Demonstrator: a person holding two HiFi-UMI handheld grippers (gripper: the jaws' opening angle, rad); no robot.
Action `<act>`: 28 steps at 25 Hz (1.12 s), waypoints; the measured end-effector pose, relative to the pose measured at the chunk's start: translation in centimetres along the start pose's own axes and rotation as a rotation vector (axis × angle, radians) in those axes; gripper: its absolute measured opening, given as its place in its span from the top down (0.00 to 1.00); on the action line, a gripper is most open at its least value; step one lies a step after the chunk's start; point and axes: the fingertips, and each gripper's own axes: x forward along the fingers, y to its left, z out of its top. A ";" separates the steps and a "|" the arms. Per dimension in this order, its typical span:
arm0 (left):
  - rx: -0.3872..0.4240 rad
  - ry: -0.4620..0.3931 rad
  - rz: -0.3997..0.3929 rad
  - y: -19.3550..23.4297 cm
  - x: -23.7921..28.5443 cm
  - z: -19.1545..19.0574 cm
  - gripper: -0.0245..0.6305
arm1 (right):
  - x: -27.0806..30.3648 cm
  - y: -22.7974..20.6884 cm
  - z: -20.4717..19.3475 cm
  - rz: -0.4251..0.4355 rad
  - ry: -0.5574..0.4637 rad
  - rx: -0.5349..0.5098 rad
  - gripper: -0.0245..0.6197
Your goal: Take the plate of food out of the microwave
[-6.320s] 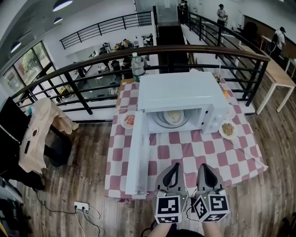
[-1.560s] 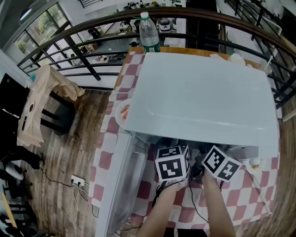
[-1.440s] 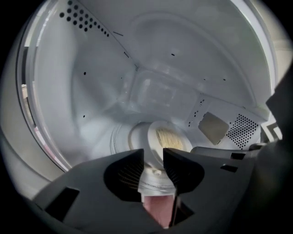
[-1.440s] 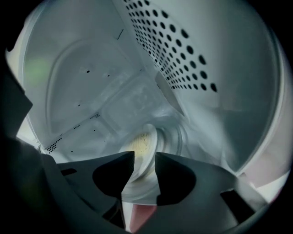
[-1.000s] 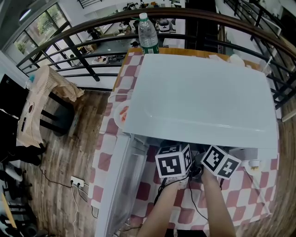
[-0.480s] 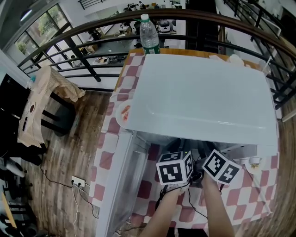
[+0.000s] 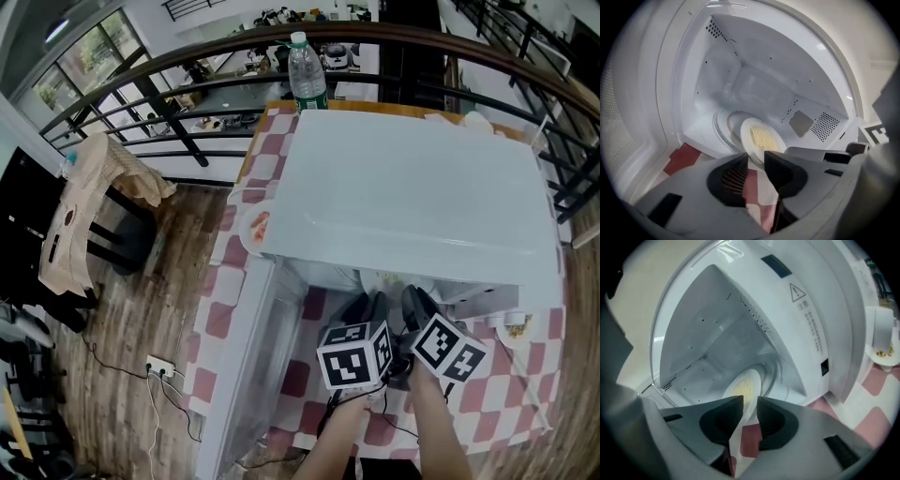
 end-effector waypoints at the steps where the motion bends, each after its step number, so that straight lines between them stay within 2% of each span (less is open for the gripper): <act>1: -0.002 0.000 0.001 0.0 -0.2 -0.1 0.75 | -0.2 0.0 -0.1 0.000 0.001 0.002 0.84; 7: -0.001 -0.003 0.015 0.5 -0.9 -0.6 0.75 | -0.7 0.2 -0.9 0.000 0.011 -0.002 0.84; 8: -0.007 -0.004 0.011 0.5 -0.9 -0.7 0.76 | -0.7 0.1 -0.9 -0.007 0.010 0.000 0.81; 9: -0.015 -0.005 0.006 0.5 -0.9 -0.7 0.76 | -0.6 0.0 -0.9 -0.014 0.009 0.006 0.74; 15: -0.016 0.000 -0.002 0.7 -1.3 -0.8 0.77 | -0.5 -0.6 -1.0 -0.043 0.020 0.024 0.74; 21: -0.007 0.008 -0.015 0.4 -1.6 -1.2 0.77 | 0.0 -0.3 -1.6 -0.009 0.057 0.050 0.74; 23: -0.008 0.007 -0.014 0.5 -1.8 -1.3 0.77 | 0.0 -0.2 -1.7 -0.001 0.064 0.049 0.75; 24: -0.010 0.005 -0.013 0.5 -1.8 -1.3 0.77 | 0.0 -0.1 -1.7 0.003 0.065 0.052 0.83; 28: 0.005 0.011 -0.006 0.8 -1.8 -1.6 0.77 | -0.1 -0.5 -2.0 0.008 0.063 0.076 0.88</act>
